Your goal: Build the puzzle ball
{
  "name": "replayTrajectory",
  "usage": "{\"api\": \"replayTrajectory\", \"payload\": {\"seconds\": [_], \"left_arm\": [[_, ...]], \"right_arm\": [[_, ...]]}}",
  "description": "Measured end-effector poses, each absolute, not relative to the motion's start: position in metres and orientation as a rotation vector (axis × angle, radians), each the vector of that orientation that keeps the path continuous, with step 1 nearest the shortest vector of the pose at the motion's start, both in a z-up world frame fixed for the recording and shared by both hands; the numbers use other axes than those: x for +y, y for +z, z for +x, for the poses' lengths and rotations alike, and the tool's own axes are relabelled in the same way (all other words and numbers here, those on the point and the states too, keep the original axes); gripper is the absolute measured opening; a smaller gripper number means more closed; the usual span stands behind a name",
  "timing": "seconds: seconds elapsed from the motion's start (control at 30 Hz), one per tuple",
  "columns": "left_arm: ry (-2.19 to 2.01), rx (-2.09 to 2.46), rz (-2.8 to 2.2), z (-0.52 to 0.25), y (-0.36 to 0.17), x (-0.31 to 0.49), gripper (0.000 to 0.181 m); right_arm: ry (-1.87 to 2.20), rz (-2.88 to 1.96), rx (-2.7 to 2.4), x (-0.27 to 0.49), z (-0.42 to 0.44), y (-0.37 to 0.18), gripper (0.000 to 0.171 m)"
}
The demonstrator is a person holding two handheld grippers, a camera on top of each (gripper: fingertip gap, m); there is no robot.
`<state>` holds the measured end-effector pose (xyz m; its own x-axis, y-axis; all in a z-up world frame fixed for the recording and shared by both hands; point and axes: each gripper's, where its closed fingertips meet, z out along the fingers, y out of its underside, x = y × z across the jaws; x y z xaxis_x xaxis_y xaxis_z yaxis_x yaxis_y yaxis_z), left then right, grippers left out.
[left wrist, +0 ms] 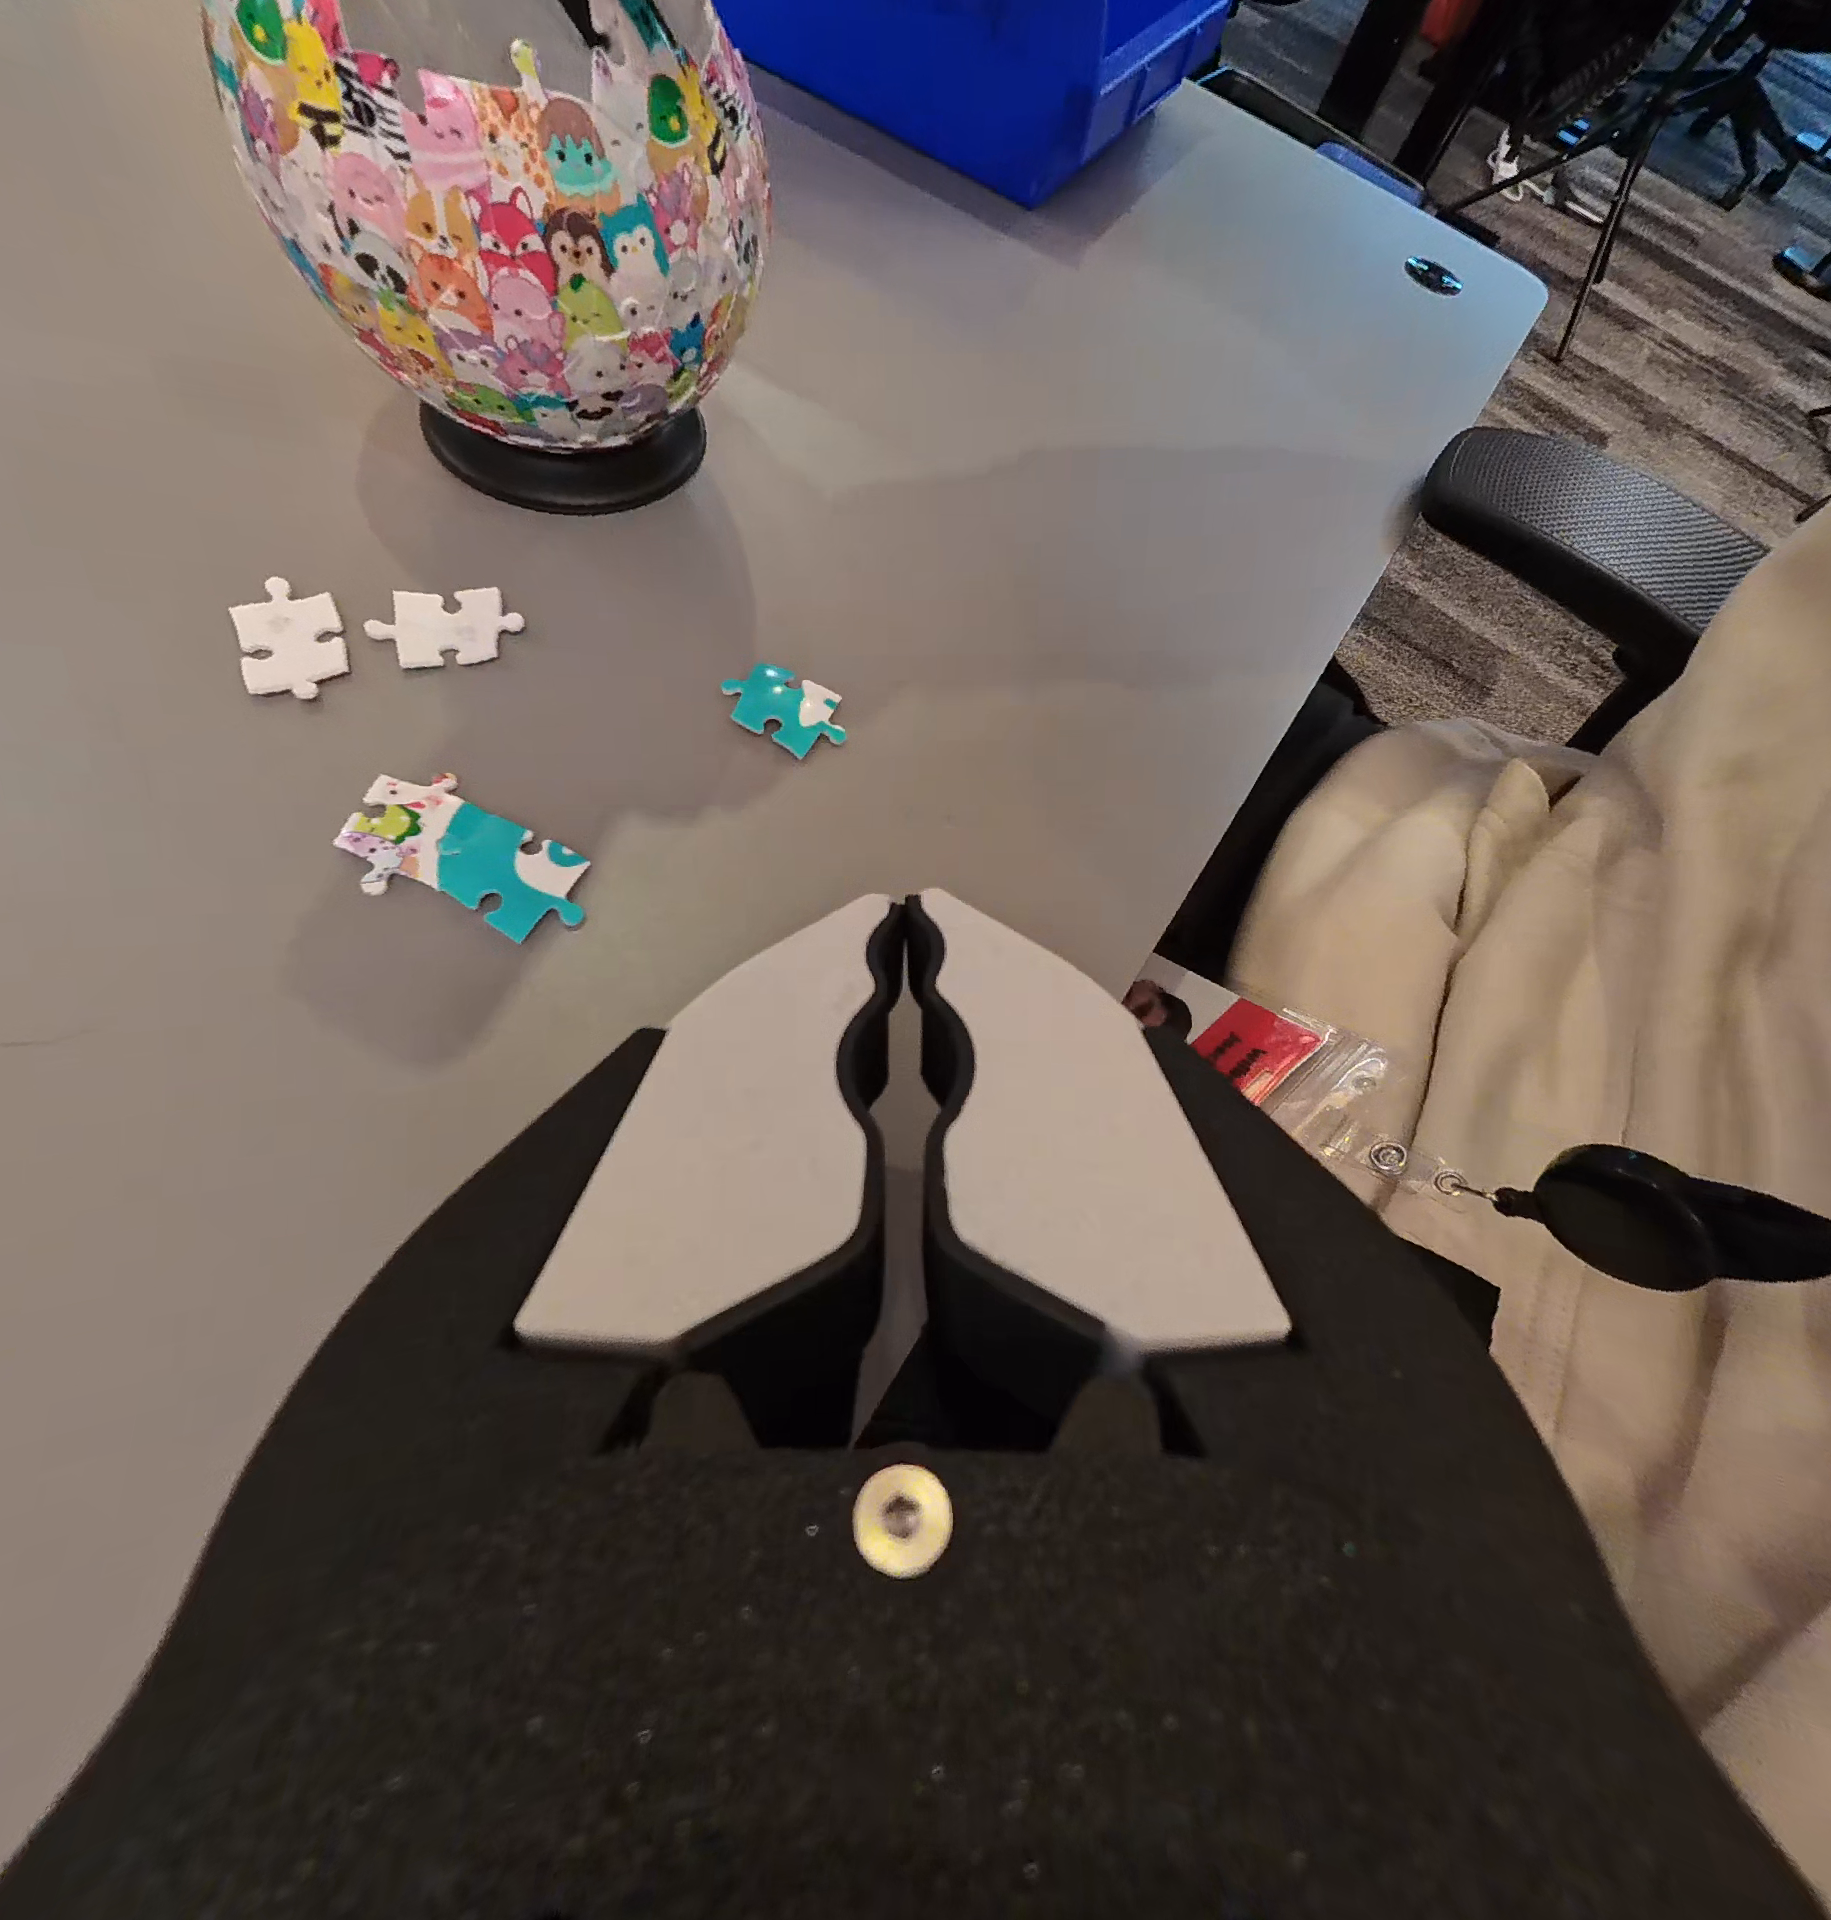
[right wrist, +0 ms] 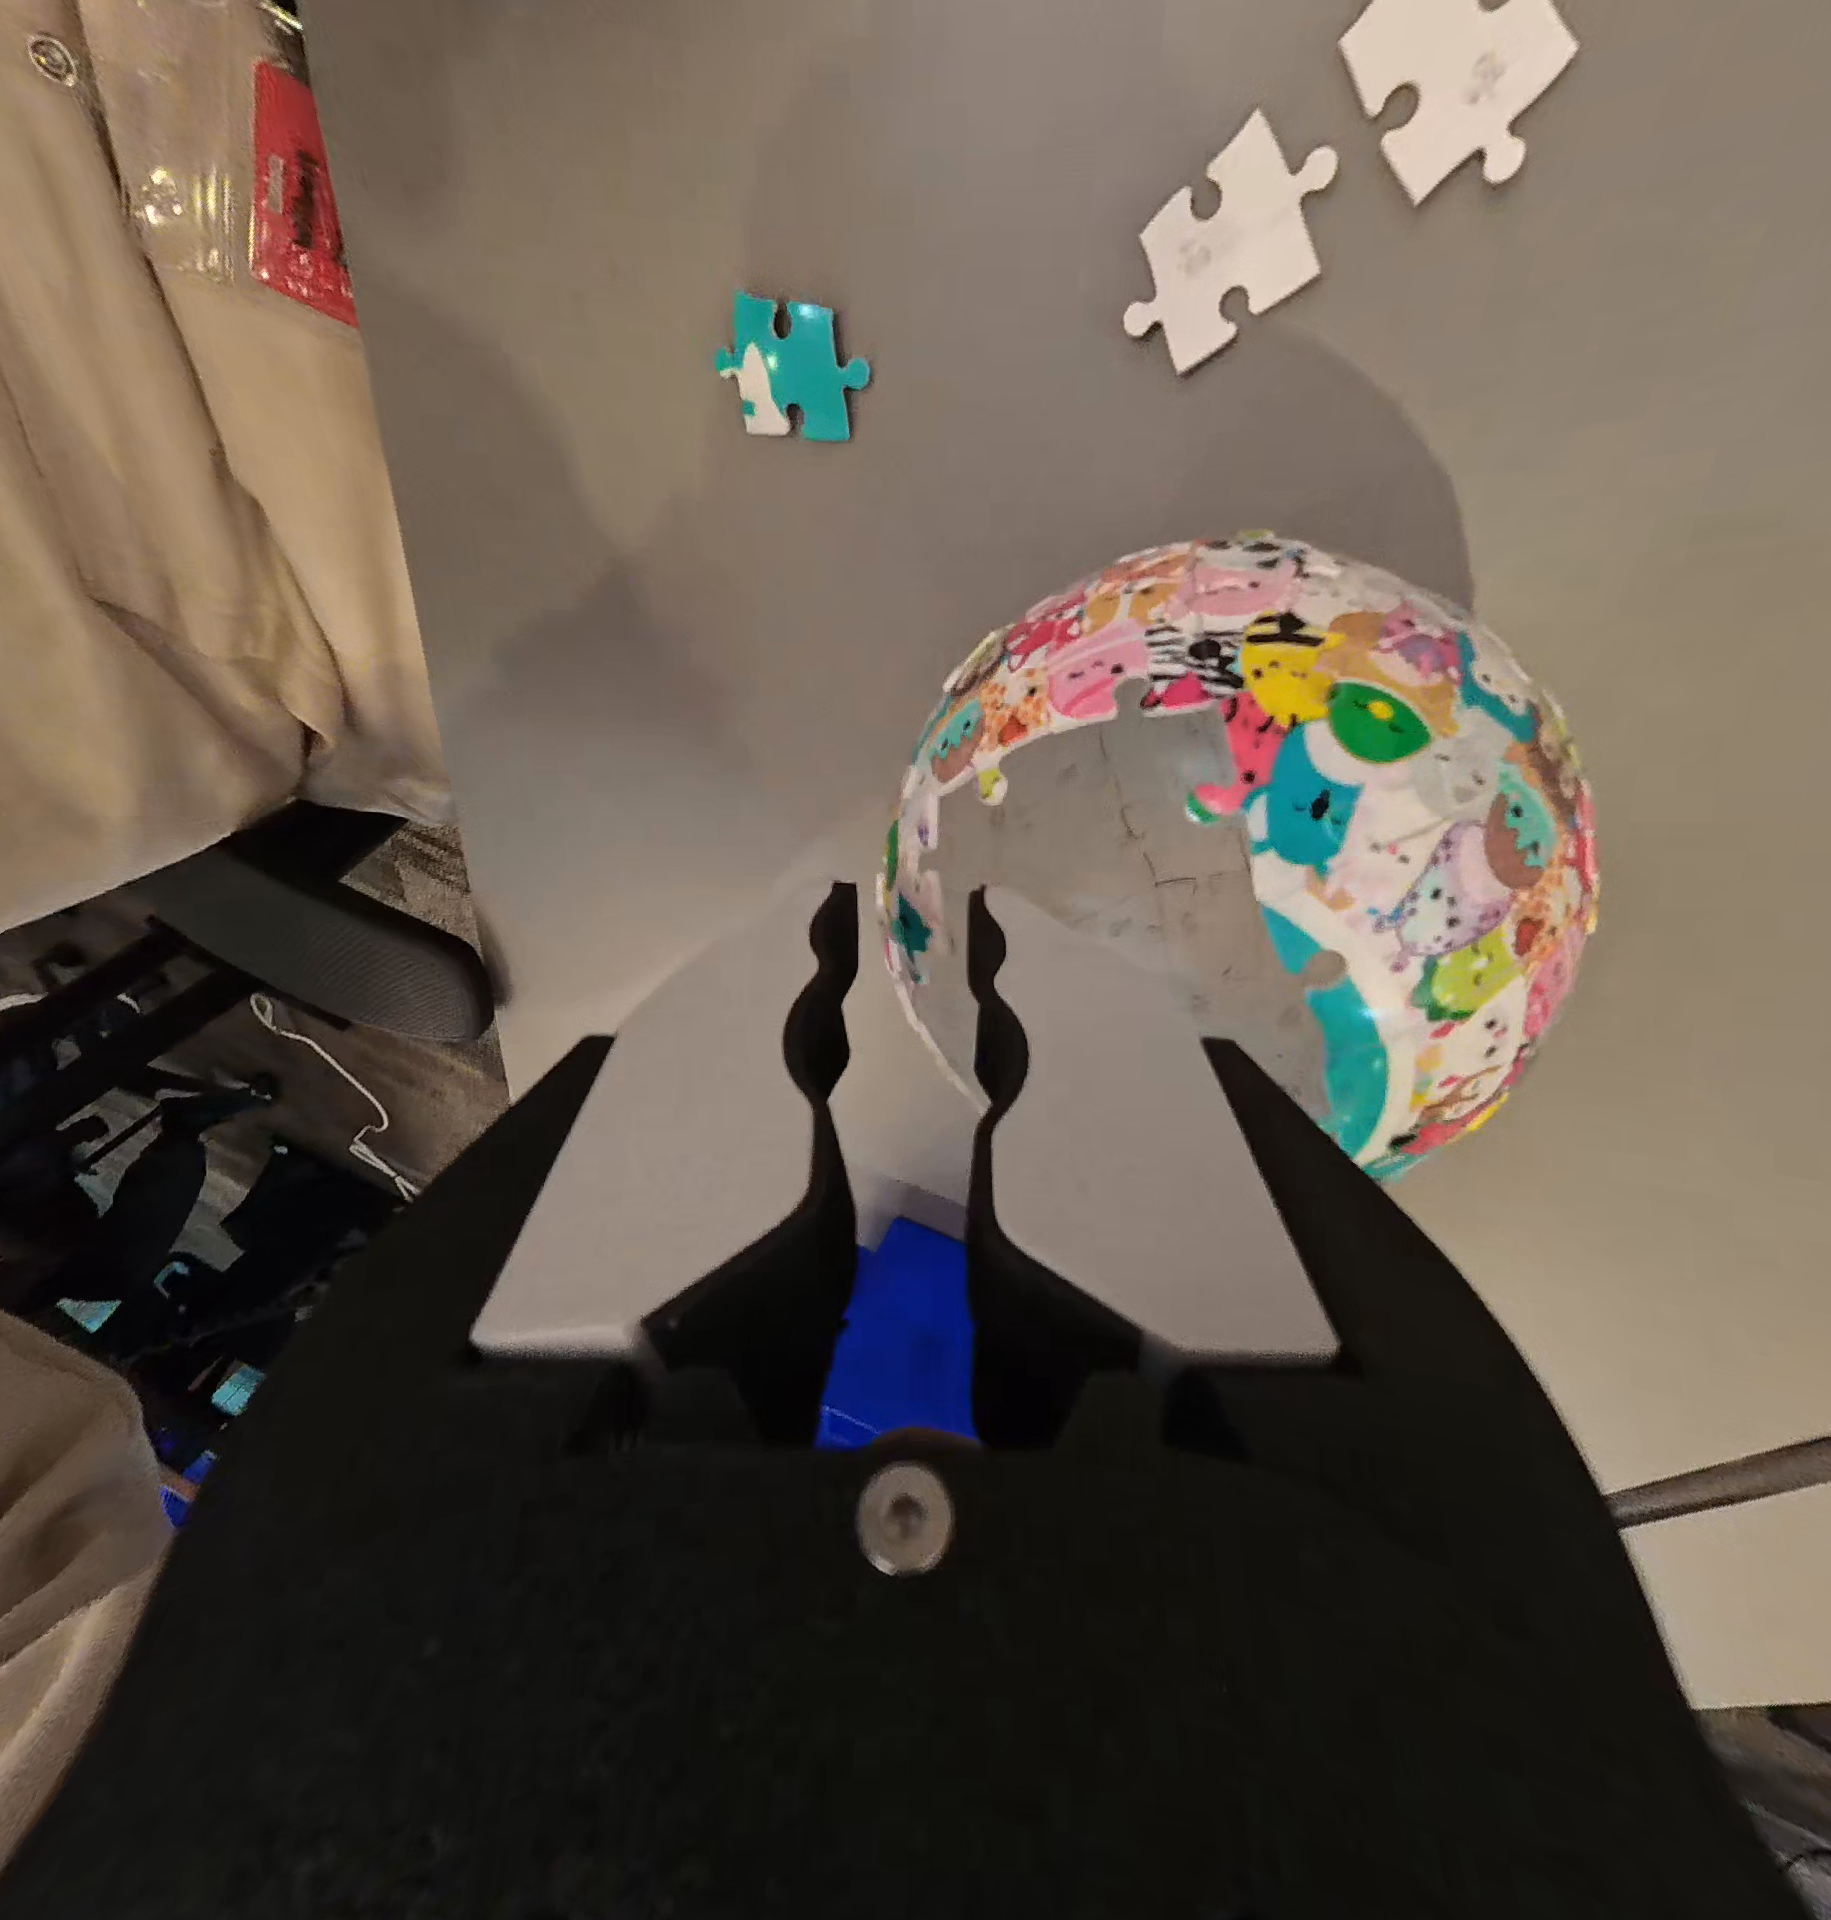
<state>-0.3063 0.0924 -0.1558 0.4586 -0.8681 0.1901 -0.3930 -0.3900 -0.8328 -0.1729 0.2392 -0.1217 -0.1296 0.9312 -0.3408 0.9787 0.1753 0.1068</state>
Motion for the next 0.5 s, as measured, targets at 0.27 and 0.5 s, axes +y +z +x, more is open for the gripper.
{"api": "replayTrajectory", "payload": {"seconds": [0.27, 0.5], "left_arm": [[-0.833, 1.048, -1.973, -0.3068, -0.1554, 0.093, 0.0], [-0.831, 1.053, -1.972, -0.3069, -0.1555, 0.0927, 0.0]], "right_arm": [[-0.17, 1.759, 2.076, 0.2337, -0.1698, -0.1292, 0.017], [-0.144, 1.733, 2.051, 0.2354, -0.1696, -0.1303, 0.013]]}}
